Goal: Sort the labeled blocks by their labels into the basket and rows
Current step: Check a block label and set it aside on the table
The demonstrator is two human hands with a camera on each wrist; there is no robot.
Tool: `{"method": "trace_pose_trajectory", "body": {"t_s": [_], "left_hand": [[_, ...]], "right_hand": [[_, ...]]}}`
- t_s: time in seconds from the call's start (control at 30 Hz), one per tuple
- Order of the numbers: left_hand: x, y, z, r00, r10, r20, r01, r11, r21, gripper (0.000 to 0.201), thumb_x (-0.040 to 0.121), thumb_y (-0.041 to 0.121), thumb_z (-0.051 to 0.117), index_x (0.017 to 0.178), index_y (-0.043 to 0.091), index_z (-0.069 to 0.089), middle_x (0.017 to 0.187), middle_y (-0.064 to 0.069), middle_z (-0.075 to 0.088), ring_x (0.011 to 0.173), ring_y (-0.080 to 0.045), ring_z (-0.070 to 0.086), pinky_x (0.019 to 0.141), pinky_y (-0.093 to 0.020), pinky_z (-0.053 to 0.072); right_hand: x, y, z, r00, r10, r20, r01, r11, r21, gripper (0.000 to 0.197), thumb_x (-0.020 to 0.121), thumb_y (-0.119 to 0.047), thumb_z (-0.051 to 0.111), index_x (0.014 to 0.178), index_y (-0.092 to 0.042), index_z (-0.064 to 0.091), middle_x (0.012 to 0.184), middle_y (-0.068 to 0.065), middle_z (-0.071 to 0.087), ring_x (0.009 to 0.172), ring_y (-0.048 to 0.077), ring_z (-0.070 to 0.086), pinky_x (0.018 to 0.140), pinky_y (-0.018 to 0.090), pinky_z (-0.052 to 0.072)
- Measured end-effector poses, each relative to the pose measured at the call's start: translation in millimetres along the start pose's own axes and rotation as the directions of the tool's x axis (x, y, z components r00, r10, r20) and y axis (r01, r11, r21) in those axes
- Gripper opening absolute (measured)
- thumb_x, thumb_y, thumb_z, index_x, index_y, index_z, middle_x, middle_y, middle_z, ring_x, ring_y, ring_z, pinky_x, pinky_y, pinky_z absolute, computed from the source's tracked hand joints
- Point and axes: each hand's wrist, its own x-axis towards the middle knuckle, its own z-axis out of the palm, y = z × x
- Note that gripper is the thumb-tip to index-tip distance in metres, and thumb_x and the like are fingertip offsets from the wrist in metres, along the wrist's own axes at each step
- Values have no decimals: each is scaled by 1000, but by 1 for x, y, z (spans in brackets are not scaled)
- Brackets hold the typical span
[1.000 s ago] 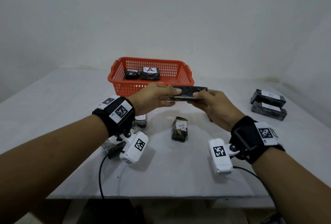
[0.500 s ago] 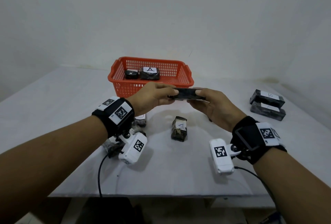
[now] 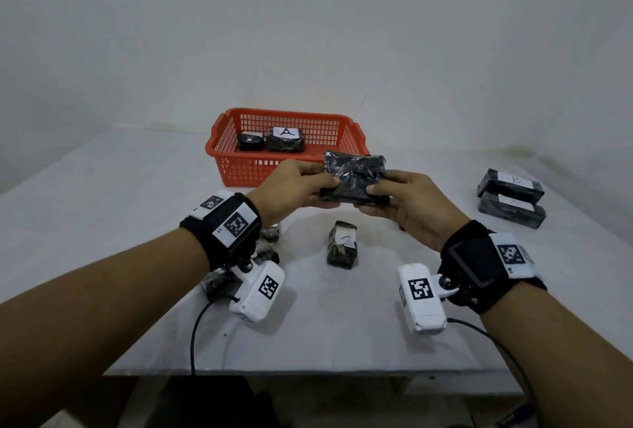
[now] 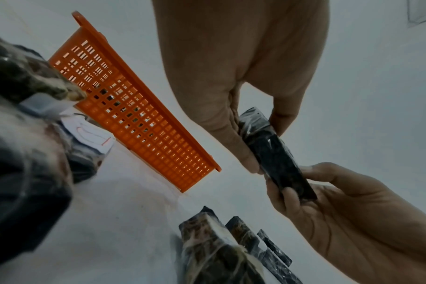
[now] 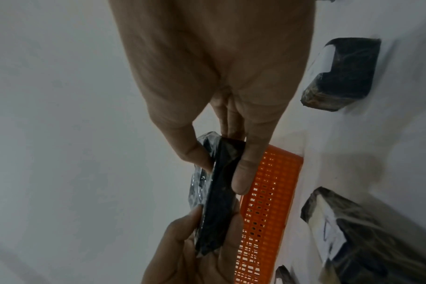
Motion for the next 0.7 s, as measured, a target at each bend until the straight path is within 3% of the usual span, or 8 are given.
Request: {"method": "trace_pose_trajectory", "body": {"t_s": [0.13,0.27,0.37,0.5,0.7], "left_hand": [[-1,0,2,1000,13,-7,-12,999,35,13,96,-4,64,107,0,71,109,-15,77,98,-26,77,82,-35,65],[-1,0,4,1000,-9,20,9,1000,5,15,97,2,66,111,-1,69,111,-16,76,98,-27,77,84,-36,64],[-2,0,3,999,-30,-11,30,999,-12,17,100,12,65,108,-1,70,103,-17,78,94,-28,77,83,-38,65],[-1,2,1,999,-18,-41,19,1000,17,22,101,12,62,109,-8,70,102,-21,77,89,-26,77,79,-35,65],[2,2,3,998,-29,-50,30,999,22,29,101,12,64,118,-11,66,112,-25,75,101,-34,76,85,-40,65]], "right_hand": [[0,2,-1,999,-20,-41,18,998,-58,20,99,-3,61,111,12,67,107,26,73,91,32,75,76,37,65],[1,4,-3,995,-45,-88,34,991,-130,19,98,-2,63,109,12,68,111,29,73,94,36,75,75,38,65],[0,1,-4,1000,-9,-30,5,991,-134,20,98,-4,64,114,7,69,107,24,76,96,39,76,80,41,65],[1,0,-4,999,-34,-36,28,988,-152,21,97,-12,67,111,3,72,97,15,76,89,32,75,84,46,64],[2,1,0,995,-54,-83,47,995,-91,27,99,-18,66,111,6,71,95,15,73,85,31,75,81,47,63]]}}
